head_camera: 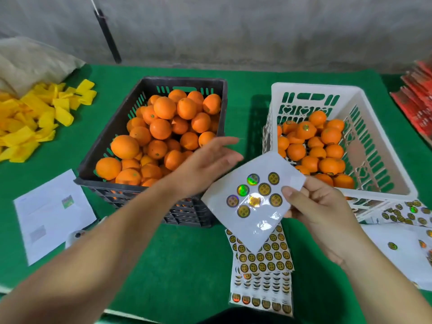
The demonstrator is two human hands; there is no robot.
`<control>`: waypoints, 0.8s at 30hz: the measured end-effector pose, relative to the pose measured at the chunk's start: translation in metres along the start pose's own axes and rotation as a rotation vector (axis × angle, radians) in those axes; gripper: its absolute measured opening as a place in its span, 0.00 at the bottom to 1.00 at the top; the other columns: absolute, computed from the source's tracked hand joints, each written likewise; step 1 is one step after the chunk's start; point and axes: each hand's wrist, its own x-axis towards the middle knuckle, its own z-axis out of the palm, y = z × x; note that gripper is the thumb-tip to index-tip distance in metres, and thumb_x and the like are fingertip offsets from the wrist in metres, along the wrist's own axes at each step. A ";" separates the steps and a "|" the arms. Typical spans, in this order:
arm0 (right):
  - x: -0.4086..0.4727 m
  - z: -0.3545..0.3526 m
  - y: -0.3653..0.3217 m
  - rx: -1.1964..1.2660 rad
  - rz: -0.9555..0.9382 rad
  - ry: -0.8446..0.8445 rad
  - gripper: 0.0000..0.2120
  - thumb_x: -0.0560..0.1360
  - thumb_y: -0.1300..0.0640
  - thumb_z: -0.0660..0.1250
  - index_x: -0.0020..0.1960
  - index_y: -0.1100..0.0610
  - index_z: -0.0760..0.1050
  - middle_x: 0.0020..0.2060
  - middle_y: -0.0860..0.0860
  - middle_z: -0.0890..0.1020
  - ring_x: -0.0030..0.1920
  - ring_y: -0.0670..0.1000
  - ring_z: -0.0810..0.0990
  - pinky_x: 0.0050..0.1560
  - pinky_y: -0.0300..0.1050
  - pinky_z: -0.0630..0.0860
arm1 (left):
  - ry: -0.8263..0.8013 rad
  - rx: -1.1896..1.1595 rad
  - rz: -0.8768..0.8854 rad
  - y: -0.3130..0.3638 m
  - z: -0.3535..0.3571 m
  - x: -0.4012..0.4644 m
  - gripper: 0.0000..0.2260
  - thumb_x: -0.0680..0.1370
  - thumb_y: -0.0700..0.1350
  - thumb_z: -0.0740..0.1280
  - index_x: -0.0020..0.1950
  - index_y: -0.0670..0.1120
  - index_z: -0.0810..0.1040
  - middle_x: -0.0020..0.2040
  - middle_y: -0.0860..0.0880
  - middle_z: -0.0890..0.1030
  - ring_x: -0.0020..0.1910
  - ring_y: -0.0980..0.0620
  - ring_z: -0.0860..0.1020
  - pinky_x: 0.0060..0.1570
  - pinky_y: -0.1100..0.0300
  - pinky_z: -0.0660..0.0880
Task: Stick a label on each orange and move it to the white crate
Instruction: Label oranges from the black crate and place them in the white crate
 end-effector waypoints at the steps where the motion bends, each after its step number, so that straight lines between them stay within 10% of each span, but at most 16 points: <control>1: -0.001 0.000 0.002 0.047 0.003 0.040 0.12 0.72 0.47 0.75 0.51 0.54 0.86 0.46 0.60 0.87 0.48 0.59 0.86 0.58 0.66 0.81 | 0.102 0.190 -0.022 -0.013 -0.016 0.013 0.16 0.85 0.48 0.63 0.74 0.54 0.72 0.64 0.56 0.82 0.65 0.57 0.79 0.60 0.61 0.78; 3: -0.005 0.000 0.004 0.103 0.009 0.044 0.20 0.70 0.42 0.79 0.54 0.55 0.85 0.50 0.60 0.87 0.51 0.58 0.87 0.60 0.66 0.80 | 0.280 0.651 -0.190 -0.043 -0.051 0.035 0.18 0.84 0.41 0.60 0.74 0.54 0.72 0.70 0.52 0.78 0.70 0.51 0.75 0.66 0.53 0.75; 6: -0.008 -0.002 0.008 0.124 0.018 0.046 0.31 0.63 0.35 0.83 0.53 0.59 0.83 0.52 0.71 0.82 0.52 0.62 0.85 0.63 0.72 0.78 | -0.147 1.347 -0.596 -0.084 -0.085 0.039 0.29 0.82 0.40 0.63 0.81 0.54 0.60 0.81 0.42 0.60 0.78 0.34 0.60 0.73 0.39 0.67; 9: -0.009 -0.004 0.008 0.147 0.023 0.056 0.30 0.65 0.36 0.82 0.54 0.58 0.83 0.54 0.73 0.81 0.51 0.63 0.84 0.59 0.71 0.79 | -0.195 1.559 -0.565 -0.103 -0.089 0.034 0.33 0.83 0.45 0.65 0.83 0.55 0.51 0.80 0.39 0.57 0.77 0.32 0.60 0.71 0.39 0.66; 13: -0.009 -0.009 0.010 0.150 0.016 0.058 0.17 0.76 0.49 0.75 0.62 0.56 0.83 0.55 0.63 0.86 0.52 0.60 0.86 0.52 0.54 0.83 | -0.010 1.654 -0.543 -0.085 -0.093 0.042 0.31 0.78 0.61 0.68 0.78 0.51 0.67 0.72 0.43 0.68 0.71 0.38 0.68 0.69 0.45 0.68; 19: -0.009 -0.011 0.007 0.124 -0.018 0.059 0.18 0.75 0.50 0.72 0.64 0.53 0.83 0.54 0.60 0.87 0.53 0.60 0.86 0.54 0.58 0.80 | 0.361 0.517 -0.594 -0.013 -0.088 0.006 0.51 0.61 0.78 0.73 0.76 0.49 0.72 0.67 0.49 0.76 0.67 0.43 0.74 0.65 0.44 0.73; 24: -0.008 -0.007 -0.006 0.146 -0.112 -0.061 0.27 0.77 0.57 0.71 0.75 0.42 0.72 0.53 0.60 0.88 0.53 0.58 0.88 0.50 0.48 0.84 | -0.099 -0.404 -0.284 0.036 0.000 -0.063 0.37 0.64 0.69 0.79 0.67 0.50 0.83 0.66 0.48 0.83 0.66 0.46 0.81 0.59 0.58 0.80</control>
